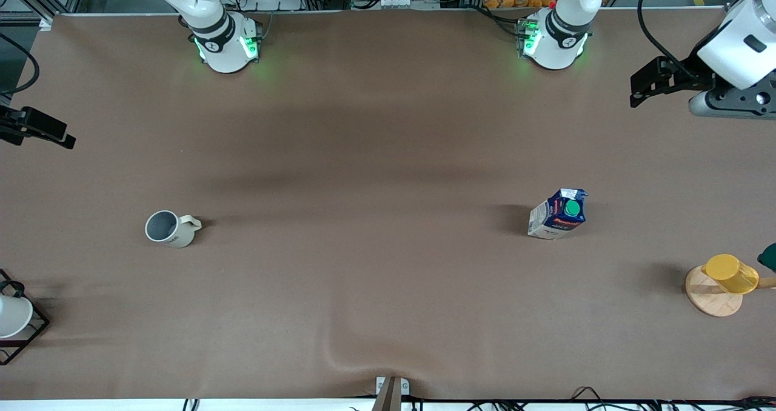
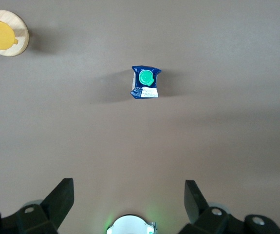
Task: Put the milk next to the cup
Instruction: 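Grasp the carton with the left gripper while the right gripper grasps the mug, then carry the white mug with the right gripper to the table middle, then open the right gripper and withdraw it while the left gripper lifts the carton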
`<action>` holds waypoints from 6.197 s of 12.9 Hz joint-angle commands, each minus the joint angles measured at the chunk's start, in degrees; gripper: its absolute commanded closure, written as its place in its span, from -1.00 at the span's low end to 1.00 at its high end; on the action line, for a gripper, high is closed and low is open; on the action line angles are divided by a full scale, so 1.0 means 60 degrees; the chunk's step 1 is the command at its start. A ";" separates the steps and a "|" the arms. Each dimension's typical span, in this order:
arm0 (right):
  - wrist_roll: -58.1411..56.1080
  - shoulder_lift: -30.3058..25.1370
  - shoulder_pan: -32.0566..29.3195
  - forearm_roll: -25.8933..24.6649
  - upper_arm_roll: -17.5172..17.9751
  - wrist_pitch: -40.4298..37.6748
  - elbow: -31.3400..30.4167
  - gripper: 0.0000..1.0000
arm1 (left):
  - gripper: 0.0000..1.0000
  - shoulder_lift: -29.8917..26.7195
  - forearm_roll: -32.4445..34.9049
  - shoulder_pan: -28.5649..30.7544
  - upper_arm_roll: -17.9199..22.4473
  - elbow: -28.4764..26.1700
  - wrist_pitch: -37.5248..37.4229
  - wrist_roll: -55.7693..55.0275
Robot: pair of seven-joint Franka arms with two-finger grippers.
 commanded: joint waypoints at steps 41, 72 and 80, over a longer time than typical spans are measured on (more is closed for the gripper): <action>0.6945 0.4078 0.3479 0.2066 0.0127 0.3606 -0.0209 1.00 | 1.00 0.3453 0.0498 0.0029 -0.0260 -0.2318 0.5680 0.0209; 0.8571 0.5136 0.3619 0.1896 0.0024 -0.0287 0.3588 -1.00 | 1.00 0.3394 0.0425 -0.0278 -0.3947 -0.2039 0.4039 -0.5497; 0.2985 0.4682 0.0921 0.1030 0.0039 -0.0906 0.3165 -1.00 | 1.00 0.4678 -0.0147 -0.2986 -0.4039 -0.0228 0.3981 -0.8679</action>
